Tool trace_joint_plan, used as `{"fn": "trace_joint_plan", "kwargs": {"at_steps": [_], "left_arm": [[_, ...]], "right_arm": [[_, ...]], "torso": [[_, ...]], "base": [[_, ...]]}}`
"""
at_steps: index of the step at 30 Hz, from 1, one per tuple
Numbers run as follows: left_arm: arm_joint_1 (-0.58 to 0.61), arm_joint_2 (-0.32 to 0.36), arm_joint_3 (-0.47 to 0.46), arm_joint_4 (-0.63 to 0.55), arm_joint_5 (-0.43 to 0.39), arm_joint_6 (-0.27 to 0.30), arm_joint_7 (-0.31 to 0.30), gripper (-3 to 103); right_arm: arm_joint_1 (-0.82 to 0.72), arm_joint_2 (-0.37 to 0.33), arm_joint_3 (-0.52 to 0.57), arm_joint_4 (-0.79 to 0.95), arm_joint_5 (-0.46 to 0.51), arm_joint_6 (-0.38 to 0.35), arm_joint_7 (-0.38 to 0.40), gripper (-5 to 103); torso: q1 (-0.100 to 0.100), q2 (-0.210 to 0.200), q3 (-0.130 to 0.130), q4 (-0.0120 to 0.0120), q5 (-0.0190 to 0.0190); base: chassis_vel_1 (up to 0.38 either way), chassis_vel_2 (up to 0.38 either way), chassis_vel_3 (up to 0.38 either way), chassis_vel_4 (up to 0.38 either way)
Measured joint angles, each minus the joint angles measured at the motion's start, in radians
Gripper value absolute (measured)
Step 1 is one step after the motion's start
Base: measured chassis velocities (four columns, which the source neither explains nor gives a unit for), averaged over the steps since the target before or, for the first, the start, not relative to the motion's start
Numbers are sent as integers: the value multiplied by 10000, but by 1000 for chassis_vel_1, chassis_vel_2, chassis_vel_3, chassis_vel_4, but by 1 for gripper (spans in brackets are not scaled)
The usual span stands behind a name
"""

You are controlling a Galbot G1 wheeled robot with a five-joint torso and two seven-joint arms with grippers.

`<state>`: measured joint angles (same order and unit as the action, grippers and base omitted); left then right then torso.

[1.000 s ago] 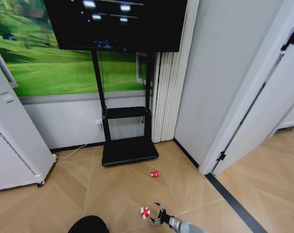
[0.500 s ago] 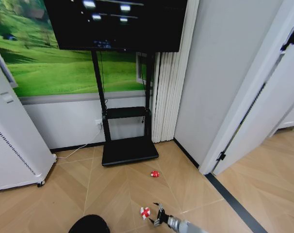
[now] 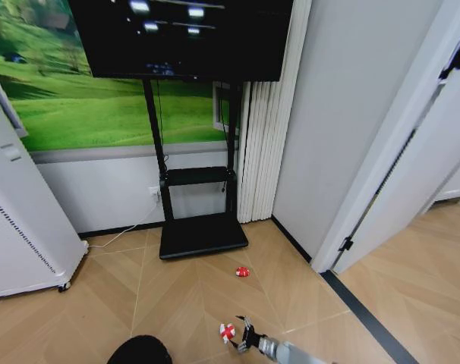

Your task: Pick up the trash bin and place the garbage on the floor into it.

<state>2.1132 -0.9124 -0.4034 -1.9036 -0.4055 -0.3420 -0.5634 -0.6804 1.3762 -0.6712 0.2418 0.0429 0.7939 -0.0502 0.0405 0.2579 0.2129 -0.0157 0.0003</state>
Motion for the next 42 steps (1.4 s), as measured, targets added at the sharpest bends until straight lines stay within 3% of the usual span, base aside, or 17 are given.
{"fn": "trace_joint_plan", "kwargs": {"at_steps": [4, 6, 11, 12, 16, 20, 22, 23, 25, 26, 28, 34, 42], "left_arm": [[-81, 20, 58, 34, 0, 5, -23, 7], [-95, 27, 70, 37, -6, 12, -31, 7], [-113, 31, 88, 54, -26, 22, -44, 7], [-113, 31, 88, 54, -26, 22, -44, 7], [-108, -30, 94, 94, -4, 22, -29, 7], [-109, -64, 113, 107, 9, 21, -24, 7], [-133, -92, 161, 118, 32, 21, -22, 7], [-133, -92, 161, 118, 32, 21, -22, 7], [-151, -114, 200, 126, 51, 20, -14, 7], [-151, -114, 200, 126, 51, 20, -14, 7], [-151, -155, 210, 138, 88, 20, -10, 7], [-151, -218, 253, 166, 161, 19, -1, 7], [-253, -32, 225, 170, 20, 20, -81, 7]], "right_arm": [[31, 31, 20, -55, -21, -42, -24, 102], [34, 42, 20, -60, -24, -44, -29, 98], [38, 51, 0, -61, -57, -26, -35, 77], [38, 51, 0, -61, -57, -26, -35, 77], [-54, 26, 3, 1, -110, 16, -36, 55], [-112, 12, 18, 42, -119, 24, -25, 50], [-149, -12, 39, 79, -123, 28, -13, 38], [-149, -12, 39, 79, -123, 28, -13, 38], [-166, -53, 58, 108, -127, 28, 7, 22], [-166, -53, 58, 108, -127, 28, 7, 22], [-173, -79, 85, 137, -115, 30, 22, 13], [-203, -131, 143, 212, -57, 33, 29, 3], [-210, -359, 118, 601, 267, 37, 120, 3]], "torso": [[0, 0, 0, 0, 0], [0, 0, 0, -1, -1], [0, 0, 0, -1, -1], [0, 0, 0, -1, -1], [0, 1, 0, -1, 1], [-1, 1, 0, -1, 1], [-1, 1, 0, -1, 1], [-1, 1, 0, -1, 1], [0, 1, 0, -1, 0], [0, 1, 0, -1, 0], [-1, 1, 0, -1, 0], [0, 2, 0, 0, 0], [0, -1, 1, 1, -2]], "base": [[0, 0, 0, 0], [0, 0, 0, 0], [0, 0, 0, 0], [0, 0, 0, 0], [0, 0, 0, 0], [0, 0, 0, 0], [0, 0, 0, 0], [0, 0, 0, 0], [0, 0, 0, 0], [0, 0, 0, 0], [0, 0, 0, 0], [0, 0, 0, 0], [0, 0, 0, 0]]}}
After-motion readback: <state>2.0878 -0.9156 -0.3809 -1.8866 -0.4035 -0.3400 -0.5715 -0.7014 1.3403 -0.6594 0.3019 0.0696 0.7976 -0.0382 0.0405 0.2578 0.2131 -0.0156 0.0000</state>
